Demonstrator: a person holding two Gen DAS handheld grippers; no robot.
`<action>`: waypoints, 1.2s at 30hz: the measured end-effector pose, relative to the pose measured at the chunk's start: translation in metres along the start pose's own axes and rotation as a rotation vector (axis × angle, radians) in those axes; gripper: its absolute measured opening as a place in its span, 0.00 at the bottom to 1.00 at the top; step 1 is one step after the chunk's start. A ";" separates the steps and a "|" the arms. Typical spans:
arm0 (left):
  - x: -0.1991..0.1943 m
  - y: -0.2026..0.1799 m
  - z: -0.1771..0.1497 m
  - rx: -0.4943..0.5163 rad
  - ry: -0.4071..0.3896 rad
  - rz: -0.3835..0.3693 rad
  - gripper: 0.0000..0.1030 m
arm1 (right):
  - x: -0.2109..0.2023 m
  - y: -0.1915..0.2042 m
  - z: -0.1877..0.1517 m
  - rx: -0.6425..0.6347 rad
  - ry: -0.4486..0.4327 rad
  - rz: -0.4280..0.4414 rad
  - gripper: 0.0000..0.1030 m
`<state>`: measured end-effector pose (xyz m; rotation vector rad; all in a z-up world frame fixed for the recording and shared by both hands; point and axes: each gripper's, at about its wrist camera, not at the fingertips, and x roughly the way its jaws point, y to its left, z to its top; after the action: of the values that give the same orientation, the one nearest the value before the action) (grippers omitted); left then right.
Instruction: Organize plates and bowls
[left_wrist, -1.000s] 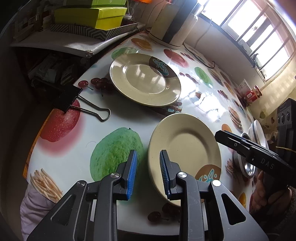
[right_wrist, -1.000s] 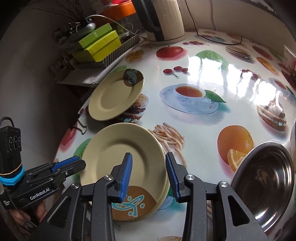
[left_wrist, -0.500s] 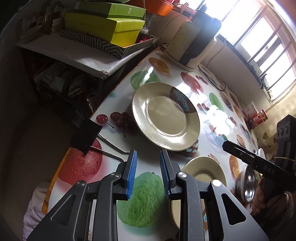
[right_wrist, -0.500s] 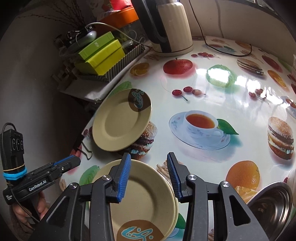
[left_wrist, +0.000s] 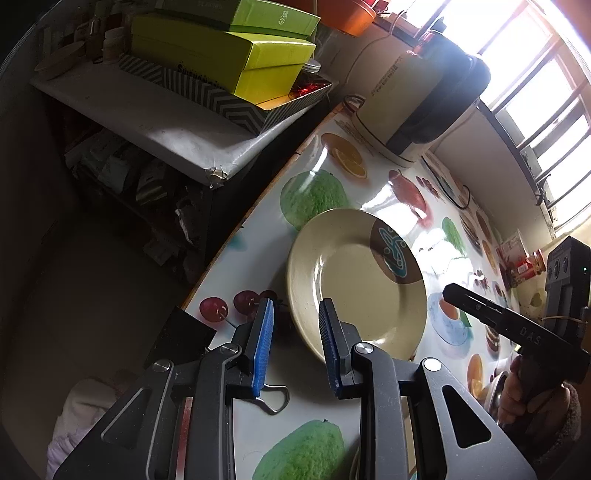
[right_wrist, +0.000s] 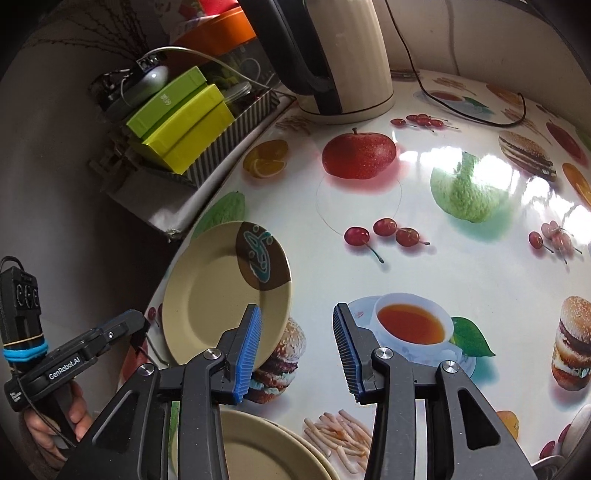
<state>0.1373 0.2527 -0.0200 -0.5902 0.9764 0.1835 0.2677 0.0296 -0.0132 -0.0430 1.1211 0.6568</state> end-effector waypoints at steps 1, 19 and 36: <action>0.003 0.000 0.001 0.006 0.003 0.005 0.26 | 0.003 -0.001 0.003 0.004 0.003 0.005 0.39; 0.026 0.004 0.004 -0.030 0.043 -0.010 0.25 | 0.043 -0.010 0.019 0.054 0.068 0.086 0.37; 0.030 0.001 0.004 -0.033 0.032 -0.011 0.16 | 0.053 0.001 0.019 0.023 0.086 0.110 0.15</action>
<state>0.1564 0.2527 -0.0431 -0.6298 1.0023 0.1809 0.2971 0.0612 -0.0488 0.0106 1.2200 0.7461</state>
